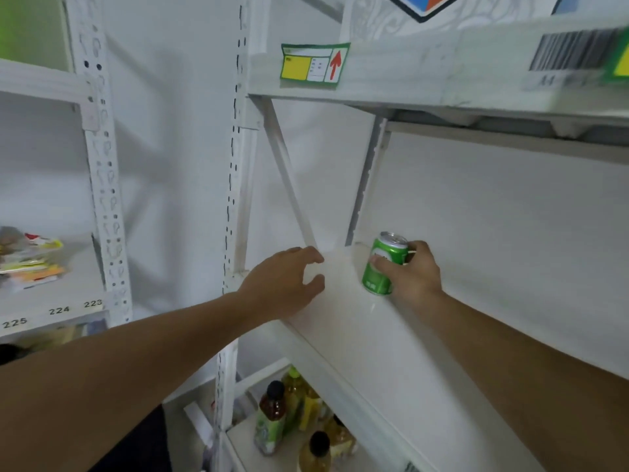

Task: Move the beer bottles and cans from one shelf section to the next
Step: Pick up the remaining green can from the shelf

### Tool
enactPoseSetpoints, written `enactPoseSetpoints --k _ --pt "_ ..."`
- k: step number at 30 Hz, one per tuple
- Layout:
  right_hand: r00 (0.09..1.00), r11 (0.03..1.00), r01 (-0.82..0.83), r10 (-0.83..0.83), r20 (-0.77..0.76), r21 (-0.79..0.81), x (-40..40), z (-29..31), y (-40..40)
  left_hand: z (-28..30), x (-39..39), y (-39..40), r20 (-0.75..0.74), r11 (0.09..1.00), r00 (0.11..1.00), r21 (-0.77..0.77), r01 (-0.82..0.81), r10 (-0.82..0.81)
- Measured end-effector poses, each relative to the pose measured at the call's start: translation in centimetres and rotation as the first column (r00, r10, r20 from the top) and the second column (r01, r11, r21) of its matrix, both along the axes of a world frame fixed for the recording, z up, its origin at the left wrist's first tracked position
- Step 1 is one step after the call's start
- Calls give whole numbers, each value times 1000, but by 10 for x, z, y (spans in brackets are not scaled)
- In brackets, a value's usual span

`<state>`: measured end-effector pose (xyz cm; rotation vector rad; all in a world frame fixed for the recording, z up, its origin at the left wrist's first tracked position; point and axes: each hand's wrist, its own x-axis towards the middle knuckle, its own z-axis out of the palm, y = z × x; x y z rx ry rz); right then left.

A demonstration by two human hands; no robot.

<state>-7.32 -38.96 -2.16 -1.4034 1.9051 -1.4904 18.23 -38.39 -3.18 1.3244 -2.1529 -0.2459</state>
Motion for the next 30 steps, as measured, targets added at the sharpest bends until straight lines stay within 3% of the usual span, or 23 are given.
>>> enactPoseSetpoints --k 9,18,30 --pt "993 993 114 -114 28 12 -56 19 134 11 -72 63 -5 993 993 -12 115 -115" --pt "955 956 293 -292 43 -28 -100 15 332 23 -150 204 87 975 973 -48 219 -214" --pt "927 926 373 -375 -21 -60 -138 16 533 16 -245 361 107 912 914 -86 400 -391"
